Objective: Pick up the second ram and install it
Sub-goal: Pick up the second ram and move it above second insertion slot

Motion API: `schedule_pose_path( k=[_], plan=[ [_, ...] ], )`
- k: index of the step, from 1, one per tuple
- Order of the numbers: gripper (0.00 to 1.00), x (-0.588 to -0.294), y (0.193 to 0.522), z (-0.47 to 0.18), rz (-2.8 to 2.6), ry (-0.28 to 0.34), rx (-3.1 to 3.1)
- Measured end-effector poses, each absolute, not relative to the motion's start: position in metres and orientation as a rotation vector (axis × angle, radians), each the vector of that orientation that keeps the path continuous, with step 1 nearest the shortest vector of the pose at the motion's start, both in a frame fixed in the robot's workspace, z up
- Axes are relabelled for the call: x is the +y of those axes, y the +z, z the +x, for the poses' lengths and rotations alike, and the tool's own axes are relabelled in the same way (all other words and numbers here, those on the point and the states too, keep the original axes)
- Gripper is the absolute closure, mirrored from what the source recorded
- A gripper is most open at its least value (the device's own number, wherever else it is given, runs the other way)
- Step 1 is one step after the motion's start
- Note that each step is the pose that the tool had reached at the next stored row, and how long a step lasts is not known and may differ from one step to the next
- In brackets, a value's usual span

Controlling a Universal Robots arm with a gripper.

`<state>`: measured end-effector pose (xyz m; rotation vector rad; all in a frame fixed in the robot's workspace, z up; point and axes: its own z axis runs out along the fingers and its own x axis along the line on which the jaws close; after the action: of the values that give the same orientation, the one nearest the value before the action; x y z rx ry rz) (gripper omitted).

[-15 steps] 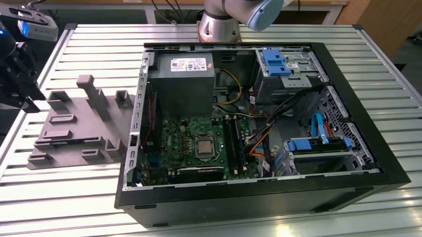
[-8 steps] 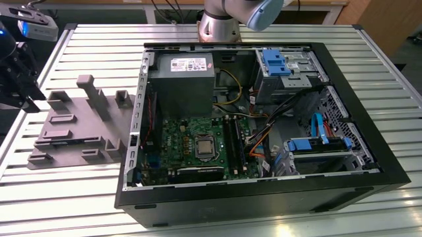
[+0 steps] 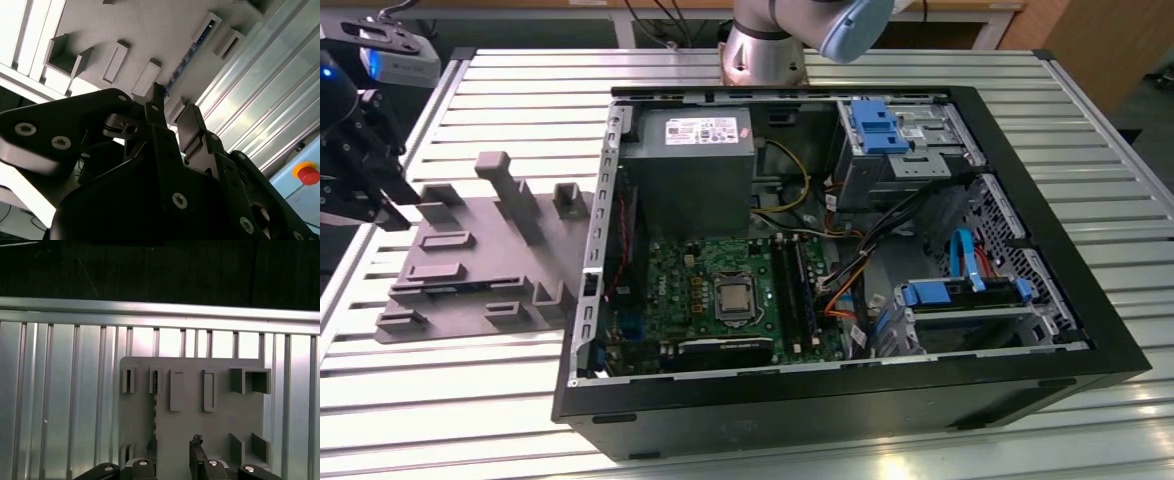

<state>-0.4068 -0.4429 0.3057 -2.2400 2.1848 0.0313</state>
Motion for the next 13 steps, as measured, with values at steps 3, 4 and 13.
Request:
schedule_pose_path(
  k=[3, 4, 13],
  plan=[
    [0.61, -0.4444, 0.3016, -0.4069, -2.231, 0.026, 2.19],
    [0.61, -0.4445, 0.3007, -0.4069, -2.226, 0.024, 2.194],
    [0.61, -0.4446, 0.3001, -0.4069, -2.22, 0.024, 2.199]
  ],
)
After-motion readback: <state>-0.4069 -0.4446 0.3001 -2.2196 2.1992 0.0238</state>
